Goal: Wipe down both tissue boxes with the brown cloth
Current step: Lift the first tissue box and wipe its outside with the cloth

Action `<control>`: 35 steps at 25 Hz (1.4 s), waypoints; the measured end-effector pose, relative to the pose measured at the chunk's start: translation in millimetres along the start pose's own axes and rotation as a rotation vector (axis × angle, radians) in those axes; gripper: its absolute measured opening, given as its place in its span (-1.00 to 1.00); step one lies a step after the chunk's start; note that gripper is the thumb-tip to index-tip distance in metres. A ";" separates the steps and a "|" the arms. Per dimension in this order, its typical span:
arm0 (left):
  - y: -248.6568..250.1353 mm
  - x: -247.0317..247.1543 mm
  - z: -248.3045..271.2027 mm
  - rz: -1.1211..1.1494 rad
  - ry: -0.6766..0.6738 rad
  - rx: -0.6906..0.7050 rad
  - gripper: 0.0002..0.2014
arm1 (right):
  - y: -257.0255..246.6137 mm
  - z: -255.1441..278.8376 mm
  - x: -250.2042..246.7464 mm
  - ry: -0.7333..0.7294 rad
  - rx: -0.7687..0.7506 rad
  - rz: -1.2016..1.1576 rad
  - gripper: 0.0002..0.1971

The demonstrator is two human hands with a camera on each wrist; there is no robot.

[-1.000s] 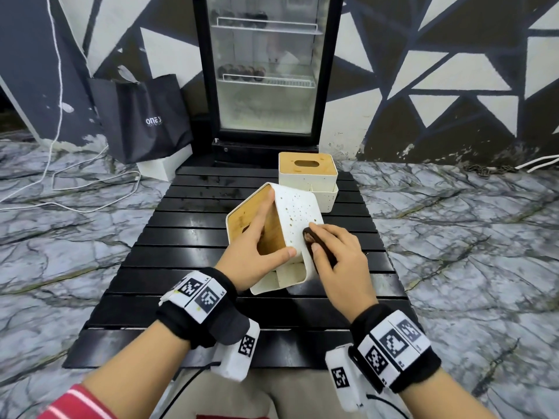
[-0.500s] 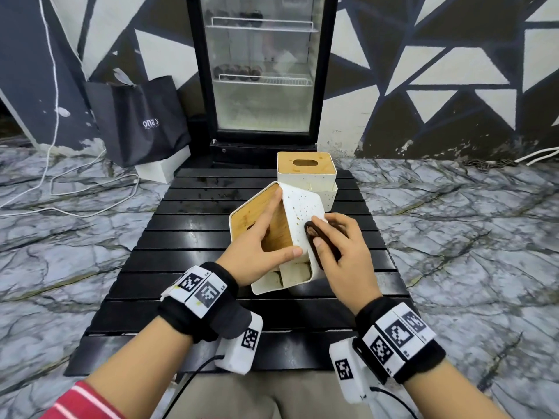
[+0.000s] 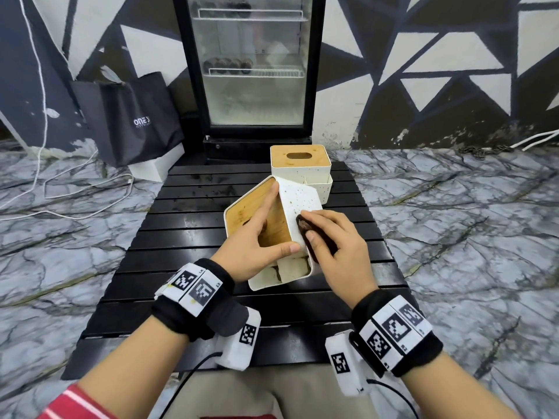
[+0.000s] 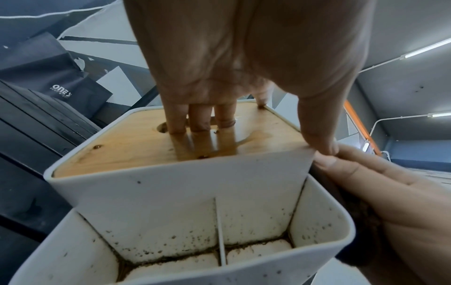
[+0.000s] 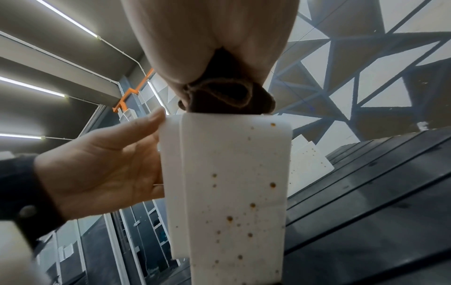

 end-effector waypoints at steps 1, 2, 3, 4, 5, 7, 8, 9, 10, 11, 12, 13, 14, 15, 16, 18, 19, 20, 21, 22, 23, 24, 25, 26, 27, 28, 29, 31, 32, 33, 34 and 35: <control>-0.3 -0.7 0.4 0.003 0.001 -0.002 0.03 | 0.3 3.0 -0.5 0.003 0.001 0.000 -0.67; -0.4 -1.2 0.3 0.005 -0.001 0.001 0.03 | -1.2 5.6 -0.7 0.001 -0.013 -0.003 -0.68; -0.9 -1.5 0.4 0.008 -0.008 0.005 0.03 | -4.4 6.7 0.0 -0.011 -0.038 -0.007 -0.68; -1.4 -1.4 0.4 0.009 -0.019 0.010 0.03 | -7.7 6.2 1.2 -0.029 -0.063 -0.011 -0.68; -2.1 -1.2 0.0 0.008 -0.028 0.016 0.03 | -9.9 3.8 2.5 -0.047 -0.080 -0.014 -0.68; -1.9 -1.3 -0.4 0.002 -0.031 0.023 0.01 | -10.5 -3.7 3.8 -0.063 -0.079 -0.020 -0.67; -2.2 -1.6 -0.2 0.002 -0.027 0.020 0.01 | -9.1 -5.8 3.9 -0.061 -0.070 -0.023 -0.67; -3.1 -2.0 -0.2 0.011 -0.022 0.016 0.01 | -7.8 -6.1 3.9 -0.055 -0.063 -0.023 -0.67; -4.7 -2.6 -0.4 0.023 -0.014 0.011 0.01 | -6.6 -4.2 3.9 -0.045 -0.058 -0.021 -0.67; -6.4 -3.3 0.2 0.034 -0.004 0.005 0.02 | -7.0 -1.1 4.5 -0.038 -0.057 -0.019 -0.67; -6.7 -4.2 0.9 0.040 -0.002 0.004 0.03 | -8.8 1.6 5.4 -0.032 -0.064 -0.017 -0.67; -6.5 -4.6 1.2 0.045 -0.005 0.005 0.04 | -11.1 2.5 6.8 -0.032 -0.077 -0.012 -0.67; -6.7 -4.6 0.5 0.041 -0.014 0.004 0.04 | -12.8 2.0 8.4 -0.037 -0.086 -0.008 -0.67; -6.5 -4.5 -0.4 0.032 -0.022 0.003 0.04 | -13.8 -1.4 9.6 -0.044 -0.088 -0.004 -0.67; -5.8 -4.4 -1.2 0.028 -0.027 0.004 0.03 | -13.3 -6.3 10.0 -0.048 -0.080 -0.002 -0.66; -4.2 -4.5 -2.0 0.029 -0.020 0.000 0.02 | -8.7 -15.3 8.7 -0.044 -0.039 -0.004 -0.68; -4.8 -4.7 -2.1 0.028 -0.009 -0.001 0.00 | -6.2 -15.8 7.9 -0.036 -0.012 -0.006 -0.68; -5.6 -4.8 -2.1 0.022 0.001 0.001 0.00 | -4.1 -13.0 7.2 -0.022 0.008 -0.006 -0.68; -6.0 -4.4 -1.3 0.011 0.003 0.005 0.00 | -4.0 -8.1 6.8 -0.005 0.010 -0.004 -0.68; -5.5 -4.3 -1.0 0.000 0.001 0.012 0.00 | -5.9 -3.7 6.9 0.009 -0.004 -0.001 -0.67; -5.0 -4.0 -0.4 -0.009 -0.008 0.018 0.00 | -8.8 -0.2 7.8 0.013 -0.021 -0.001 -0.66; -4.6 -3.3 -0.5 -0.016 -0.018 0.022 -0.01 | -11.3 0.7 8.4 0.008 -0.038 0.004 -0.65; -3.5 -2.4 -1.0 -0.021 -0.025 0.024 -0.02 | -12.8 -1.9 8.5 0.002 -0.051 0.017 -0.65; -2.2 -1.4 -1.7 -0.021 -0.027 0.025 -0.03 | -12.7 -6.3 8.4 -0.004 -0.057 0.031 -0.66; -2.1 -1.3 -2.0 -0.016 -0.023 0.022 -0.04 | -11.7 -11.2 8.3 -0.007 -0.054 0.038 -0.67; -2.0 -1.3 -1.9 -0.011 -0.014 0.018 -0.03 | -9.5 -14.3 8.5 -0.003 -0.042 0.036 -0.67; -2.4 -1.7 -1.5 -0.009 -0.003 0.016 -0.03 | -6.7 -15.1 8.7 0.006 -0.027 0.028 -0.67; -2.6 -1.6 0.7 -0.008 0.013 0.011 -0.02 | -1.2 -9.4 8.9 0.025 -0.001 0.020 -0.67; -2.4 -1.3 2.2 0.000 0.019 0.009 -0.02 | 0.6 -3.8 8.9 0.030 0.003 0.023 -0.67; -2.9 -1.1 3.4 0.017 0.028 0.008 -0.02 | 1.5 2.6 9.1 0.032 0.004 0.029 -0.66; -3.9 -0.7 4.3 0.043 0.041 0.007 -0.03 | 1.8 9.1 9.4 0.034 0.003 0.035 -0.65; -4.6 -0.8 5.0 0.083 0.057 0.003 -0.07 | 1.7 14.9 10.0 0.038 -0.001 0.040 -0.64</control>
Point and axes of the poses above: each hand's wrist, its own z-axis away from the middle knuckle, its own x-axis out of the palm, y = z × x, the point moved 2 cm from there along -z, towards the middle knuckle, and after that the axes turned 4 degrees about -x, right-handed, at the moved point
